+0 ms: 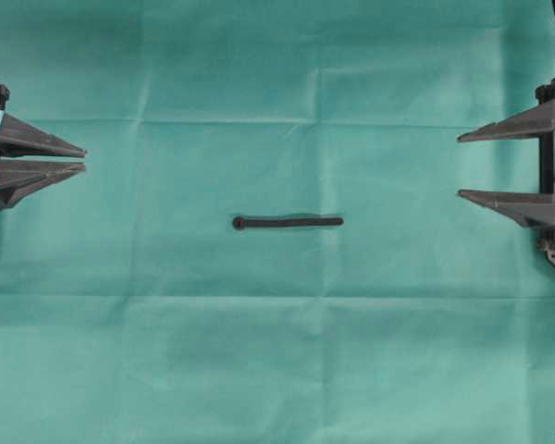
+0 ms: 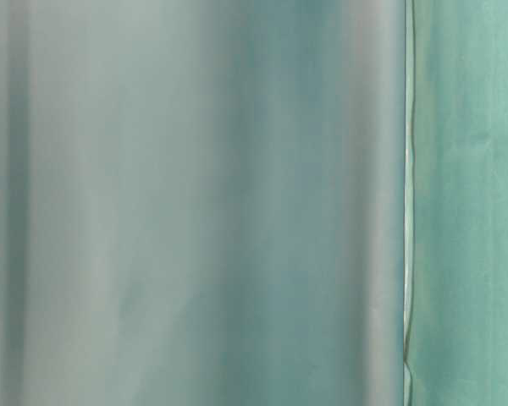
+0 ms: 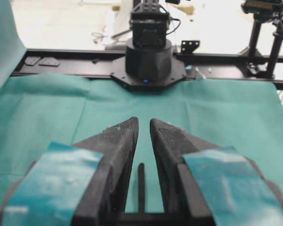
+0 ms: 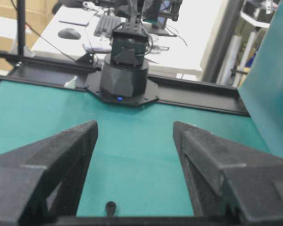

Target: Peel off the Velcro with your right arm.

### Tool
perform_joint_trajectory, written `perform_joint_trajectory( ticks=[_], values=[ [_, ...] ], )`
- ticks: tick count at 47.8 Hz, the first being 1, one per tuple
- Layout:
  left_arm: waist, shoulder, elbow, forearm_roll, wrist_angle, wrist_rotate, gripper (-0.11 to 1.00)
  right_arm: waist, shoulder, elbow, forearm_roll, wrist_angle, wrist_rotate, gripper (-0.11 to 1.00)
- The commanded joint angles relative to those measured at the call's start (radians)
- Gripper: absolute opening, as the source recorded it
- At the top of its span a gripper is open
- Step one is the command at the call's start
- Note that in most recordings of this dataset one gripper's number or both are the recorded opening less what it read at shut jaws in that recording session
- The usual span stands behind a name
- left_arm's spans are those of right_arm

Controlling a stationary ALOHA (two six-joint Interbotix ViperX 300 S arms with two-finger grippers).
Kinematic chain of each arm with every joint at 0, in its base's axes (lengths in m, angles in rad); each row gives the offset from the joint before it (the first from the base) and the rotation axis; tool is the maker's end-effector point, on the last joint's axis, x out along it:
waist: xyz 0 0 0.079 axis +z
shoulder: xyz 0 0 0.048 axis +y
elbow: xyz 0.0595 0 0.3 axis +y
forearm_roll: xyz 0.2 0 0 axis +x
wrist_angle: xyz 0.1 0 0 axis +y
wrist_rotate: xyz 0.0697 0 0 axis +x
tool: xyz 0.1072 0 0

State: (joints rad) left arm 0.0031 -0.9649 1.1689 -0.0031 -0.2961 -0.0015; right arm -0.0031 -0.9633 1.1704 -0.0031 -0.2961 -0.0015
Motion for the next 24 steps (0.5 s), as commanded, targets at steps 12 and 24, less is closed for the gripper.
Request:
perform_joint_trajectory(
  ticks=[12, 24],
  values=[
    [-0.018, 0.003, 0.075, -0.012, -0.077, 0.003, 0.00, -0.017, -0.051, 0.041, 0.006, -0.014, 0.031, -0.07],
    [-0.020, 0.009, 0.077, -0.012, -0.084, 0.003, 0.01, -0.032, -0.100, 0.097, 0.005, -0.014, 0.084, -0.10]
  ],
)
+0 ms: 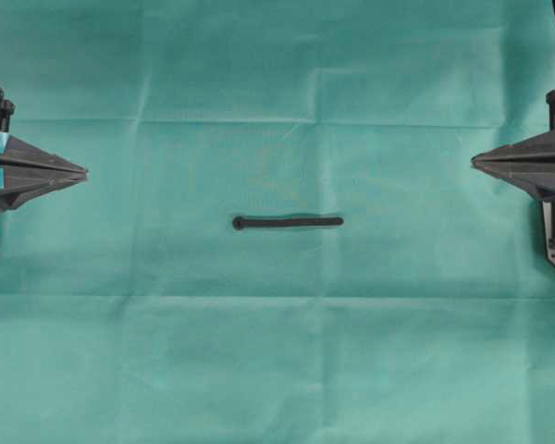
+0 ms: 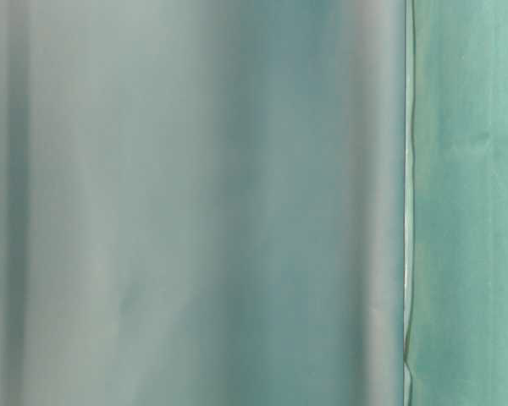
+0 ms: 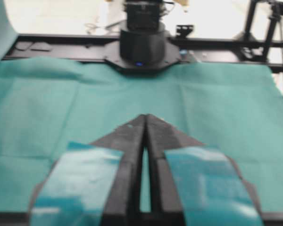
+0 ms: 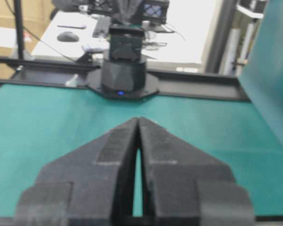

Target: Peel off the Velcro with your right arm.

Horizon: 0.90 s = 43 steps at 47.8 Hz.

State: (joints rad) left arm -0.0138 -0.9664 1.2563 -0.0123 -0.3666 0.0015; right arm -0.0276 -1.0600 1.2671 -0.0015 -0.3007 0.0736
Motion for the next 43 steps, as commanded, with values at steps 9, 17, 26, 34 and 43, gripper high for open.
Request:
perform_joint_trajectory(
  ticks=[9, 17, 26, 34, 43],
  values=[
    [-0.005, 0.020, -0.012, -0.003, -0.017, 0.000, 0.11, -0.018, -0.014, 0.017, 0.003, -0.011, 0.026, 0.07],
    [-0.003, 0.020, -0.017, -0.003, -0.021, 0.000, 0.54, -0.018, -0.011, 0.018, 0.000, -0.011, 0.026, 0.50],
    [-0.003, 0.055, -0.020, -0.006, -0.060, -0.002, 0.47, -0.020, -0.009, 0.018, 0.000, -0.014, 0.026, 0.54],
    [-0.003, 0.163, -0.058, -0.006, -0.101, 0.000, 0.47, -0.025, 0.006, 0.018, -0.003, -0.037, 0.026, 0.54],
    [0.000, 0.296, -0.132, -0.006, -0.135, 0.000, 0.46, -0.025, 0.017, 0.021, -0.005, -0.051, 0.026, 0.54]
  ],
)
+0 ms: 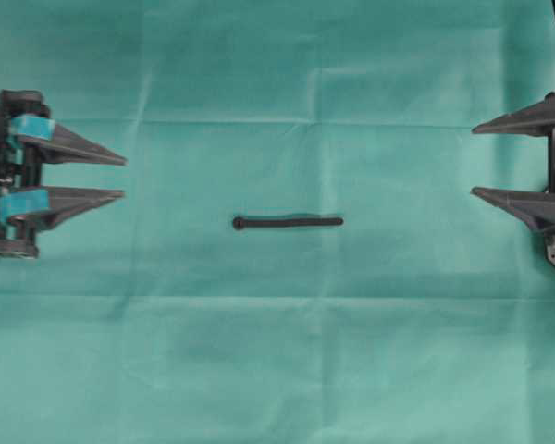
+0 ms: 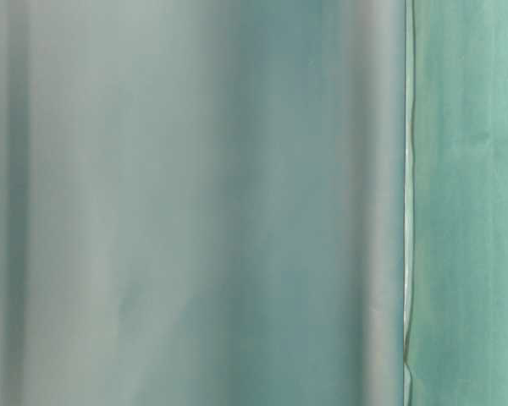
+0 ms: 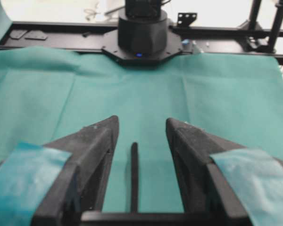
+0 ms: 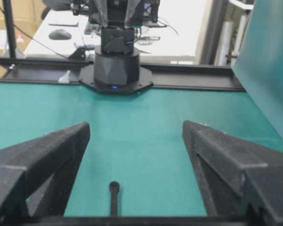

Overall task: Peel off the Velcro with your right arm.
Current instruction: 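Move the left gripper right toward the black Velcro strap's left end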

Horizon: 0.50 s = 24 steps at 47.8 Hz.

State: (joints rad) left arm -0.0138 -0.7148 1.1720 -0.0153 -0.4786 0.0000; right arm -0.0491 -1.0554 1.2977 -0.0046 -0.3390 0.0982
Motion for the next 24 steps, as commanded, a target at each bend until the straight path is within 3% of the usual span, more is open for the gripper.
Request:
perform_joint_trajectory(
  ticks=[1, 24],
  values=[
    [0.000, 0.057, -0.055, -0.003, -0.028, 0.002, 0.47, -0.003, 0.011, -0.009, -0.002, -0.014, 0.002, 0.54],
    [0.023, 0.390, -0.284, -0.003, -0.098, 0.008, 0.46, -0.003, 0.009, 0.002, -0.002, -0.021, 0.002, 0.54]
  ],
)
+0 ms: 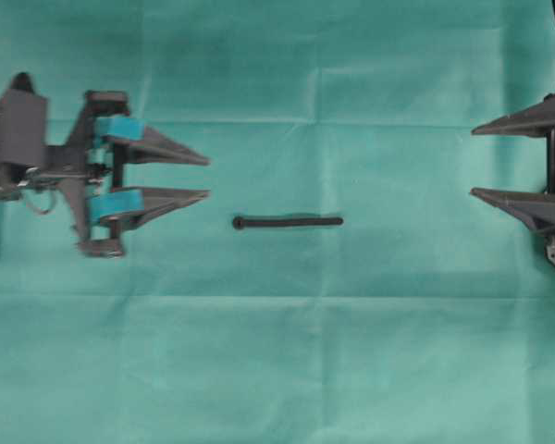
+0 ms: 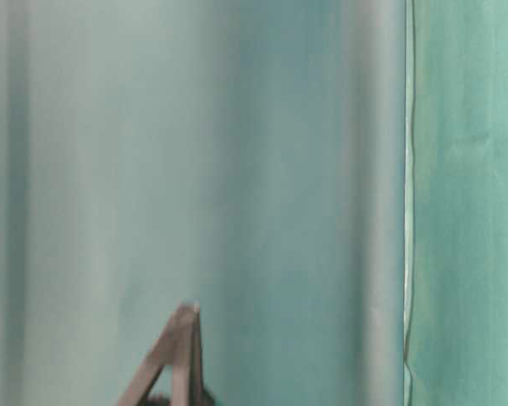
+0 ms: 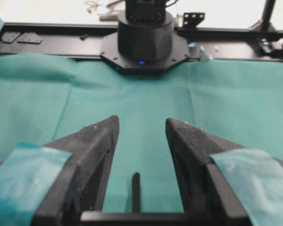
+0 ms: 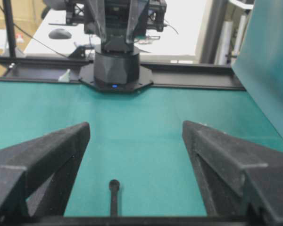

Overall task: Peel off the Velcro with your right arm.
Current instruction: 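Move the left gripper right toward the black Velcro strap's left end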

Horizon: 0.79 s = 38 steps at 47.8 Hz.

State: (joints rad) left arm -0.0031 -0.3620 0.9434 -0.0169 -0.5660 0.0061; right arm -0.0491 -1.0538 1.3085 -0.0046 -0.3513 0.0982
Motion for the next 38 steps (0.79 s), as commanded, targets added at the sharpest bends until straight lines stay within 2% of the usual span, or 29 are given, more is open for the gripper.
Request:
perform_joint_trajectory(
  ticks=[1, 12, 22, 28, 38],
  values=[
    [0.015, 0.048, -0.064, -0.002, -0.011, 0.002, 0.46, -0.003, 0.008, -0.009, -0.002, -0.009, 0.002, 0.54],
    [0.029, 0.156, -0.153, -0.002, -0.006, 0.002, 0.46, -0.003, 0.005, -0.008, -0.002, -0.009, 0.002, 0.54],
    [0.031, 0.190, -0.195, -0.002, 0.032, 0.000, 0.46, -0.003, 0.002, -0.003, -0.008, -0.009, 0.002, 0.54],
    [0.031, 0.201, -0.221, -0.002, 0.097, -0.005, 0.46, -0.003, -0.003, 0.002, -0.012, -0.009, 0.002, 0.54],
    [0.029, 0.222, -0.284, -0.002, 0.293, -0.006, 0.46, -0.003, -0.014, 0.009, -0.012, -0.009, 0.000, 0.54]
  ],
)
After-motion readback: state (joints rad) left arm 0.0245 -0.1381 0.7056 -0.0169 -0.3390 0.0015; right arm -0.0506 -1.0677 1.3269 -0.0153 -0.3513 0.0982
